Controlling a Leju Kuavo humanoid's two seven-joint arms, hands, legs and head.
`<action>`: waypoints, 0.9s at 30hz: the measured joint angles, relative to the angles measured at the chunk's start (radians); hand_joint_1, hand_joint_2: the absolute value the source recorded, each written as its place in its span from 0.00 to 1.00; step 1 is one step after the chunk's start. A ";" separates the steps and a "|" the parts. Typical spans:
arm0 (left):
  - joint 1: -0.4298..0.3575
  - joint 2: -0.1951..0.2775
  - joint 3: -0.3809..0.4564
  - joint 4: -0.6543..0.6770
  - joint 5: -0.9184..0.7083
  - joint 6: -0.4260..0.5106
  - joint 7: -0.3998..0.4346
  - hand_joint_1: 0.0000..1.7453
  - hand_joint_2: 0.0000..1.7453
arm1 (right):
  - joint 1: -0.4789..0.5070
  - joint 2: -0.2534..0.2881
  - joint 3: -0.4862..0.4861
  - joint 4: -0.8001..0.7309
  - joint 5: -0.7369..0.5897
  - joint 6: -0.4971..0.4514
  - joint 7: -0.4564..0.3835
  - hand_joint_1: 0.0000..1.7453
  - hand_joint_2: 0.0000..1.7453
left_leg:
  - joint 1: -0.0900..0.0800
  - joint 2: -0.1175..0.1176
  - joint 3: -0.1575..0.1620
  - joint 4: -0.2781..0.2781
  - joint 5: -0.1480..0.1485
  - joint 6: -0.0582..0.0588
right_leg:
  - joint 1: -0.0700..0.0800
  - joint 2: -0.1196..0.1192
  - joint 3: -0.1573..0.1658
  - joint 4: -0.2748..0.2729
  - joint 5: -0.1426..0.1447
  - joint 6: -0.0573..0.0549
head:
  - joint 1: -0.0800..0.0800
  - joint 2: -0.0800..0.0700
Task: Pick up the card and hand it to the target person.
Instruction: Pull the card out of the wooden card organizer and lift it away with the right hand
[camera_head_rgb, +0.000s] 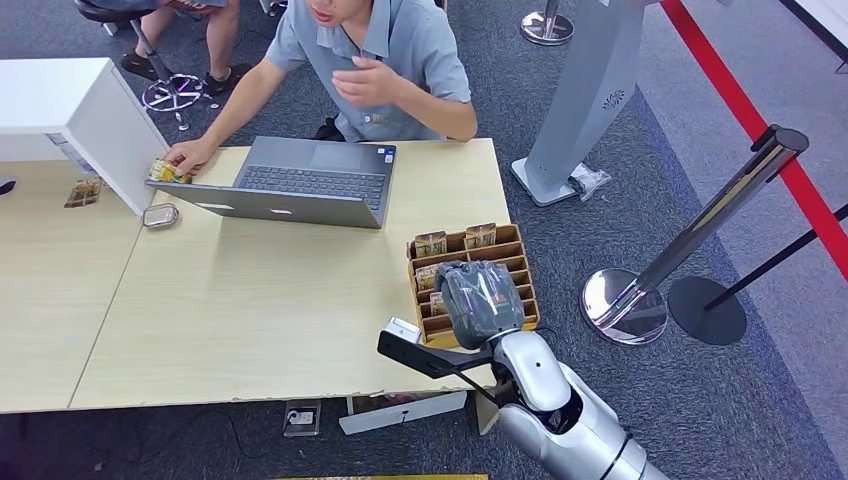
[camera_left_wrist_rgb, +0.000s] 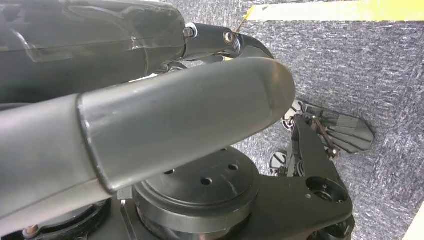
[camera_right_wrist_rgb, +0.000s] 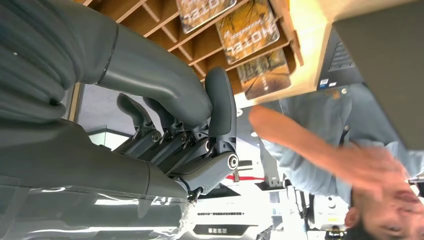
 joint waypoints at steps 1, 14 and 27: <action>0.000 0.000 0.000 0.001 -0.002 -0.002 0.000 0.00 0.00 | -0.003 0.004 0.005 0.008 0.002 0.002 -0.002 0.77 1.00 | 0.000 0.000 0.000 0.000 0.000 0.000 | 0.000 0.000 0.000 0.000 0.000 0.000 | 0.000 0.000; -0.005 0.001 -0.006 0.009 -0.011 -0.012 0.000 0.00 0.00 | -0.040 0.038 0.058 0.100 0.019 0.024 -0.012 0.62 1.00 | 0.000 0.000 0.000 0.000 0.000 0.000 | 0.000 0.000 0.000 0.000 0.000 0.000 | 0.000 0.000; -0.006 0.001 -0.009 0.016 -0.020 -0.012 0.003 0.00 0.00 | -0.068 0.037 0.080 0.152 0.046 0.039 0.033 0.51 1.00 | 0.000 0.000 0.000 0.000 0.000 0.000 | 0.000 0.000 0.000 0.000 0.000 0.000 | 0.000 0.000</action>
